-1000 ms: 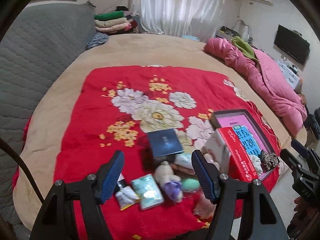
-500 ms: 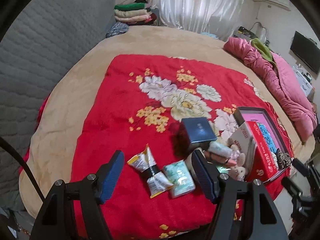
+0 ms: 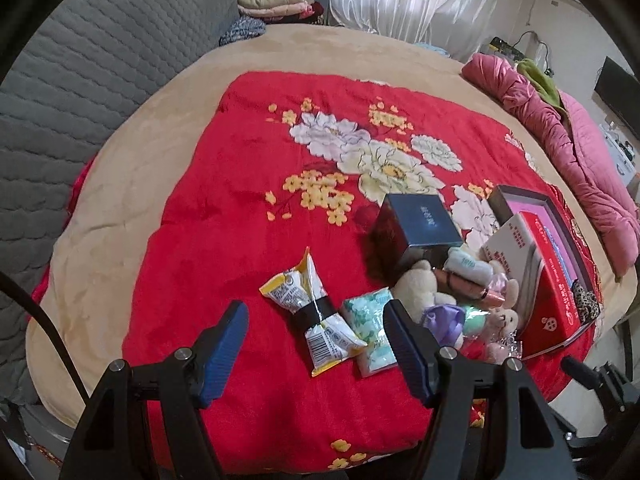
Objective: Organize soft objects
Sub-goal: 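Grasp the yellow snack packet with the left tool while the right tool grasps the clear plastic bag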
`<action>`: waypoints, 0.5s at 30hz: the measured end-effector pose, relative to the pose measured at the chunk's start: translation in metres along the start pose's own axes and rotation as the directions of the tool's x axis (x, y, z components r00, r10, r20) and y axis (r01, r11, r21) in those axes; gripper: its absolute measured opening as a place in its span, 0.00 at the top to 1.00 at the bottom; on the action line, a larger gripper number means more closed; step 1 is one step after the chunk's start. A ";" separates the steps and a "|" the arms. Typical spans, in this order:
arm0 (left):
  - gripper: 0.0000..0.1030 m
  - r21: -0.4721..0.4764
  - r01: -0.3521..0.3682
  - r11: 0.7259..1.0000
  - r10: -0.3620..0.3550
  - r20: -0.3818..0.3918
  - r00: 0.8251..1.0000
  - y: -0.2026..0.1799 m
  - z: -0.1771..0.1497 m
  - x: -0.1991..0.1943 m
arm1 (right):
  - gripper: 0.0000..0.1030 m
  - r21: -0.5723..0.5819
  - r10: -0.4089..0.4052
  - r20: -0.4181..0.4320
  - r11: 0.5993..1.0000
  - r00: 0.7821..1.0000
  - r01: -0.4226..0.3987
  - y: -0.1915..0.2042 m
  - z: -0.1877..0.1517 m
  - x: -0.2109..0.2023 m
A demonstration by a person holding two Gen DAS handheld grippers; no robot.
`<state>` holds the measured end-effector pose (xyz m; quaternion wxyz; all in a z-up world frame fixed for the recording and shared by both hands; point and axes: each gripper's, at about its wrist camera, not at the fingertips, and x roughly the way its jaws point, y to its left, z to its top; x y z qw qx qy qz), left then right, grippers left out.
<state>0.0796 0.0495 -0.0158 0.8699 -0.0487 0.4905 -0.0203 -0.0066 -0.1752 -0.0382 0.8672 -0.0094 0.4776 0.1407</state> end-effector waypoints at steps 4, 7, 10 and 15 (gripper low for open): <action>0.33 -0.011 -0.017 1.000 0.017 -0.021 1.000 0.005 -0.004 0.012 | 0.28 0.089 0.018 -0.058 0.996 0.998 -0.013 -0.009 -0.002 0.019; 0.33 -0.024 -0.022 0.999 0.021 -0.043 0.999 0.011 -0.008 0.024 | 0.28 0.137 0.015 -0.087 0.991 0.996 -0.003 -0.012 -0.001 0.031; 0.33 -0.033 -0.022 0.999 0.020 -0.062 0.998 0.014 -0.011 0.034 | 0.28 0.143 0.004 -0.103 0.990 0.995 0.011 -0.011 0.003 0.041; 0.33 -0.053 -0.027 0.998 0.021 -0.097 0.995 0.017 -0.012 0.050 | 0.28 0.140 -0.027 -0.141 0.989 0.990 0.047 -0.007 0.010 0.057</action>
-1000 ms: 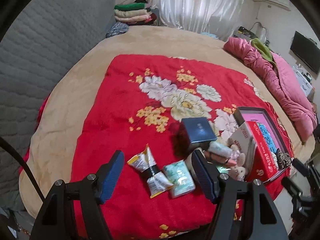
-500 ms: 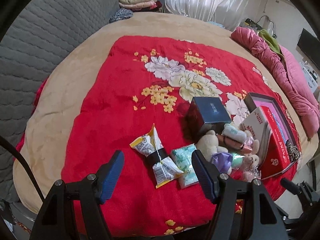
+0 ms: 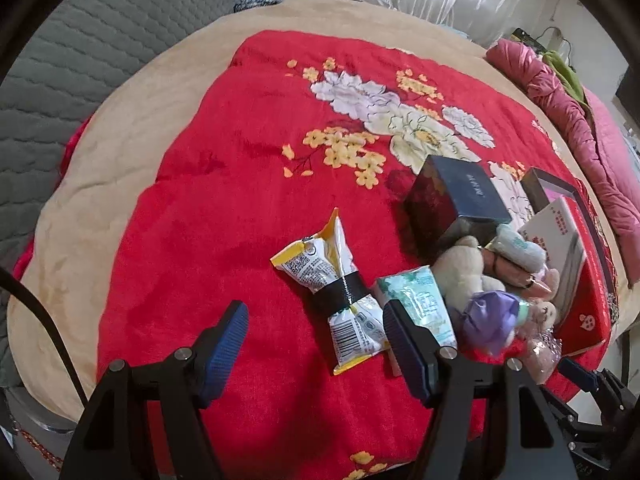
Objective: Organize soft objects
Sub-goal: 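Grasp the yellow snack packet with the left tool while the right tool grasps the clear plastic bag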
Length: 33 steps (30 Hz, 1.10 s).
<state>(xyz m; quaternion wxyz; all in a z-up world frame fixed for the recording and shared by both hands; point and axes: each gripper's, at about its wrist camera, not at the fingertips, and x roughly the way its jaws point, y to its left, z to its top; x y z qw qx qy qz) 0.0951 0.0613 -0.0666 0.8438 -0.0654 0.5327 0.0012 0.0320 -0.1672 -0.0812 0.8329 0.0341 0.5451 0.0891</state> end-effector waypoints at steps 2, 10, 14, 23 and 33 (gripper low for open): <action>0.33 -0.009 0.005 1.000 -0.005 -0.012 1.000 0.001 0.001 0.006 | 0.28 0.007 -0.019 -0.015 1.000 1.000 0.019 0.000 0.002 0.005; 0.33 -0.056 0.010 0.998 -0.012 -0.039 0.999 0.002 0.011 0.027 | 0.28 0.068 -0.040 -0.045 0.997 0.998 0.043 -0.010 0.010 0.021; 0.33 -0.072 0.000 0.997 -0.004 -0.058 0.998 0.002 0.014 0.038 | 0.28 0.075 -0.040 -0.053 0.996 0.998 0.044 -0.011 0.012 0.026; 0.33 -0.106 0.003 0.994 -0.012 -0.080 0.997 0.003 0.014 0.055 | 0.39 0.060 -0.049 -0.079 0.997 0.996 0.054 -0.011 0.012 0.036; 0.33 -0.148 0.023 0.989 -0.037 -0.093 0.995 0.007 0.018 0.068 | 0.48 0.067 -0.014 -0.036 0.998 0.999 0.017 -0.016 0.011 0.027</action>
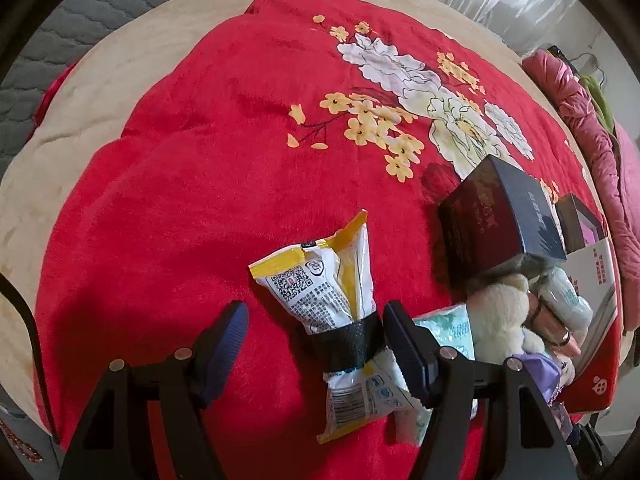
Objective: Organize soft objects
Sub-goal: 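Grasp the yellow snack packet with the left tool while the right tool grasps the clear plastic bag, then carry the snack packet and plastic bag over the pink book tray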
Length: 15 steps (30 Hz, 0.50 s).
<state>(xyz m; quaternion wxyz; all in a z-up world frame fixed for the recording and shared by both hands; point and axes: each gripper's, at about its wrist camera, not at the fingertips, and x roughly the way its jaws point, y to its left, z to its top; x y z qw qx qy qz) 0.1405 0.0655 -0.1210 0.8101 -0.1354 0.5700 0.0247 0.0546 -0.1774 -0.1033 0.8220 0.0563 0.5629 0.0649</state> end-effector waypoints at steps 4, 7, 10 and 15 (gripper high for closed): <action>0.36 0.002 0.005 1.000 -0.005 -0.002 1.000 -0.001 0.000 0.004 | 0.49 -0.001 0.008 0.005 1.000 1.000 -0.008 -0.001 0.000 -0.002; 0.47 0.005 0.022 1.000 -0.022 -0.003 1.000 -0.002 0.001 0.005 | 0.50 -0.005 0.017 0.014 1.000 1.000 -0.017 -0.001 0.000 -0.006; 0.53 0.010 0.029 1.000 -0.029 -0.007 1.000 -0.004 0.001 0.006 | 0.50 -0.009 0.028 0.023 1.000 0.999 -0.028 -0.001 0.000 -0.010; 0.55 0.016 0.041 0.999 -0.041 0.003 0.999 -0.003 0.001 0.002 | 0.51 -0.010 0.054 0.009 0.999 0.999 -0.054 0.002 -0.001 -0.009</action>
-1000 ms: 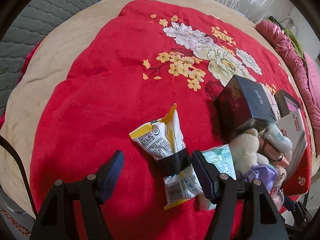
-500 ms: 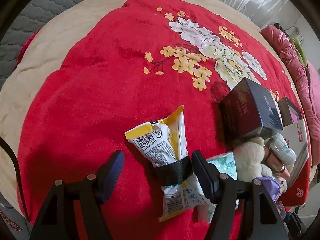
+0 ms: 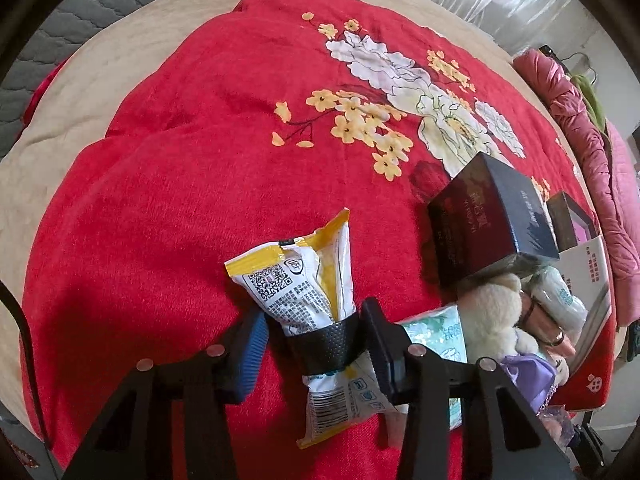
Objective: Organize soft objects
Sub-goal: 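Carry the snack packet and plastic bag over the pink book tray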
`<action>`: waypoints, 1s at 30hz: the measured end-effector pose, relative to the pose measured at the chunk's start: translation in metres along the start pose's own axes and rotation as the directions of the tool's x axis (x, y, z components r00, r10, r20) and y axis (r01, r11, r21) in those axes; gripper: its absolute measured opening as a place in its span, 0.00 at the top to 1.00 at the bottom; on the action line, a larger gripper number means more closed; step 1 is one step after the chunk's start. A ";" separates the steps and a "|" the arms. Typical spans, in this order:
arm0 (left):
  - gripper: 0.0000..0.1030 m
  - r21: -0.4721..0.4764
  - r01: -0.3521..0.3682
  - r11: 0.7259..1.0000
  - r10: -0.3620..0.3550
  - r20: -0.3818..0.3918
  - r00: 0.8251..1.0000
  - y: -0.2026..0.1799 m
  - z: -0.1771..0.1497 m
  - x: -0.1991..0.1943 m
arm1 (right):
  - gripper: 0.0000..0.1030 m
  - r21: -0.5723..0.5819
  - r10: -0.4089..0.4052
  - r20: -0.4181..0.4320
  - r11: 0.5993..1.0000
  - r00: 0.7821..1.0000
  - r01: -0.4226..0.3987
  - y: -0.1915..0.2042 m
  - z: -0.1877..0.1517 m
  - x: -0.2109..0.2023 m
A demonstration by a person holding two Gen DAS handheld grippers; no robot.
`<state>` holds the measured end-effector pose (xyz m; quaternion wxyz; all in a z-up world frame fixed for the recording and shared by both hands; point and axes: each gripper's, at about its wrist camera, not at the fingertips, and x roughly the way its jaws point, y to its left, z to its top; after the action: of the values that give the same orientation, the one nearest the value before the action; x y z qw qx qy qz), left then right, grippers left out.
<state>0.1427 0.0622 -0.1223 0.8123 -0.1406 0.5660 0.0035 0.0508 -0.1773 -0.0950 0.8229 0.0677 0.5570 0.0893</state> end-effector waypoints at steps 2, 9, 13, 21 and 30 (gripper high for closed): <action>0.56 0.002 0.007 1.000 -0.007 0.007 1.000 0.001 -0.001 -0.003 | 0.51 -0.013 0.009 0.007 1.000 1.000 -0.009 0.004 0.000 -0.004; 0.57 0.013 0.029 1.000 -0.029 0.033 0.999 0.003 -0.003 -0.022 | 0.51 -0.077 0.029 0.070 0.997 0.997 -0.023 0.017 0.001 -0.019; 0.57 0.051 0.023 0.998 -0.026 0.070 0.997 -0.004 -0.006 -0.043 | 0.51 -0.101 0.050 0.127 0.994 0.991 -0.037 0.019 0.003 -0.031; 0.57 0.132 0.045 0.990 -0.065 0.150 0.987 -0.033 -0.013 -0.088 | 0.51 -0.125 0.046 0.225 0.992 0.973 -0.018 0.018 0.014 -0.056; 0.57 0.202 0.061 0.977 -0.101 0.193 0.976 -0.066 -0.021 -0.126 | 0.51 -0.089 0.049 0.297 0.996 0.954 -0.023 0.000 0.025 -0.085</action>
<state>0.0887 0.0129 0.0019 0.8750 -0.0824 0.4717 -0.0710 0.0433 -0.1968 -0.0088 0.8979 0.0559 0.4208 0.1164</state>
